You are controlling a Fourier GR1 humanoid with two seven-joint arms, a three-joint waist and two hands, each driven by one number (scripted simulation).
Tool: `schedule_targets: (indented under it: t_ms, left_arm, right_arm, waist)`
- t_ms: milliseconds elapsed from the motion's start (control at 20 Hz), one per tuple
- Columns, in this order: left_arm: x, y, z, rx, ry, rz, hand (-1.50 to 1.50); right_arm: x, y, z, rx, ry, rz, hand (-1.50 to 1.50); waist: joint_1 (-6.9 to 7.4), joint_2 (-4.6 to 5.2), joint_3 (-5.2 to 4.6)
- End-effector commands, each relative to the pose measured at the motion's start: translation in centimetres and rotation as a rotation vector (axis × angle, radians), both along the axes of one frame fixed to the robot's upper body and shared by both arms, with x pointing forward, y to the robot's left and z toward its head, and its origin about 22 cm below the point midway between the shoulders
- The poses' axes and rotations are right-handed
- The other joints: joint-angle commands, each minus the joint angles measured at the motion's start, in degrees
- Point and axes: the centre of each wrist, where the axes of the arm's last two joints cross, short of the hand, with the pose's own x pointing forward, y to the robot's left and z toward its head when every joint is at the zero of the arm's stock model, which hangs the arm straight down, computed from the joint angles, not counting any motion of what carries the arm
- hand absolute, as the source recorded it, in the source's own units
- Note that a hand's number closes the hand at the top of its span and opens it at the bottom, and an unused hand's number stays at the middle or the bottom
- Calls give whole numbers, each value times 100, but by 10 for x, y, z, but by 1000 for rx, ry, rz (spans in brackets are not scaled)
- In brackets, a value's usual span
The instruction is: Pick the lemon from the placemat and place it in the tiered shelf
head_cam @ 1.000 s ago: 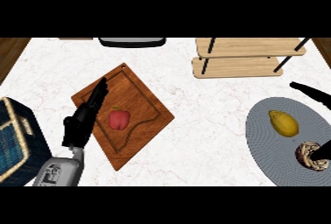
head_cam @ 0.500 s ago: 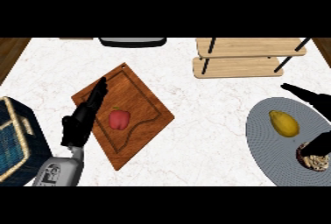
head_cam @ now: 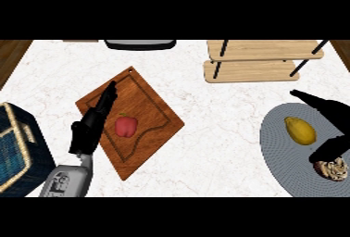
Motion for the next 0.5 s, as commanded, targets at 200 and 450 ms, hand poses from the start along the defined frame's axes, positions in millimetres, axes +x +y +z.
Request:
schedule_targets:
  t_ms: [200,450]
  left_arm:
    - [-1,3,-12,-10,1,-12,0]
    - [-10,11,-3,19,13,-1,0]
  right_arm:
    - [-2,2,-30,10,1,16,-150]
    - [4,11,-28,11,30,26,-150]
  waist:
    - [-8,-1,-1]
    - [2,-5,-1]
